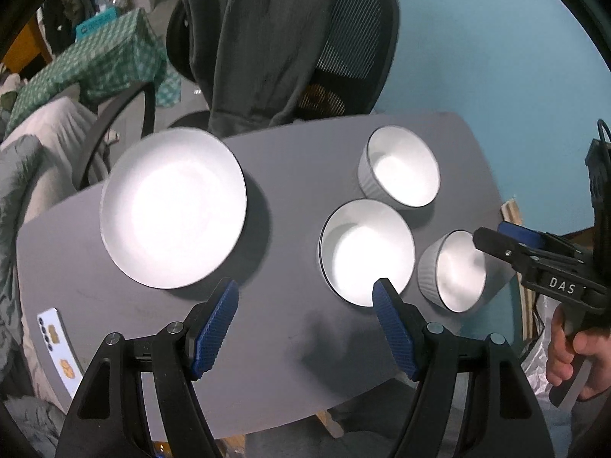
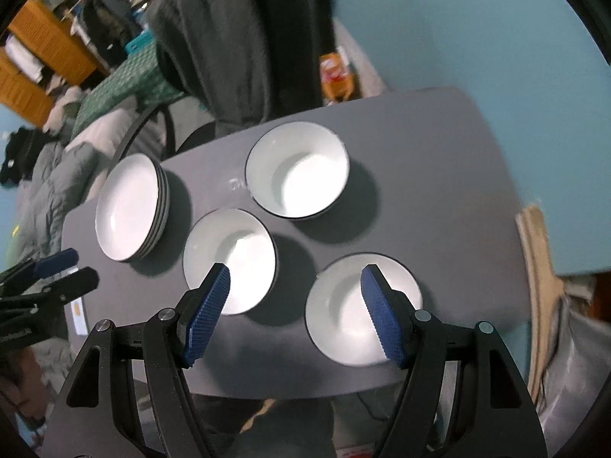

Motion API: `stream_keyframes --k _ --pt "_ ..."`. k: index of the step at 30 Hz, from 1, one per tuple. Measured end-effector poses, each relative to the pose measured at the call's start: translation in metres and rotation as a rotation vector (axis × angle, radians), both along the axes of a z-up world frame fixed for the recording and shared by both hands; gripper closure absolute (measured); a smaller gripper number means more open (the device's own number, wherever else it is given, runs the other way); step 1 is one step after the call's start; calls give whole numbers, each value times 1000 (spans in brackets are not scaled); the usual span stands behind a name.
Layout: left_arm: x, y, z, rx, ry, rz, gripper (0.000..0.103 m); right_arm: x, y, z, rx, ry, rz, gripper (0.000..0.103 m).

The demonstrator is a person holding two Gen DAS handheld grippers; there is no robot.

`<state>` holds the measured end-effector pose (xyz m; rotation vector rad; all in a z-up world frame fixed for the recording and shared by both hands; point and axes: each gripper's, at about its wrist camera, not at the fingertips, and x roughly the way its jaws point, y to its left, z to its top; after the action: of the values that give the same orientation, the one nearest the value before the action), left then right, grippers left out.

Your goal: Organize plates and bowls

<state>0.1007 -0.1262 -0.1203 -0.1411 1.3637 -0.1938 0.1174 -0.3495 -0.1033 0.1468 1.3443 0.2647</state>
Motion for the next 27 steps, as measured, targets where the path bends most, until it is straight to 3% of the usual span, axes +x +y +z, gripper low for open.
stream_keyframes --k 11,24,27 --pt "12 -15 -50 24 90 60 29 29 23 -60 43 113 141 32" --pt "16 -22 -91 4 165 110 29 37 32 -87 45 178 225 33" --pt "17 -23 -99 6 178 115 29 37 35 -92 45 191 238 40"
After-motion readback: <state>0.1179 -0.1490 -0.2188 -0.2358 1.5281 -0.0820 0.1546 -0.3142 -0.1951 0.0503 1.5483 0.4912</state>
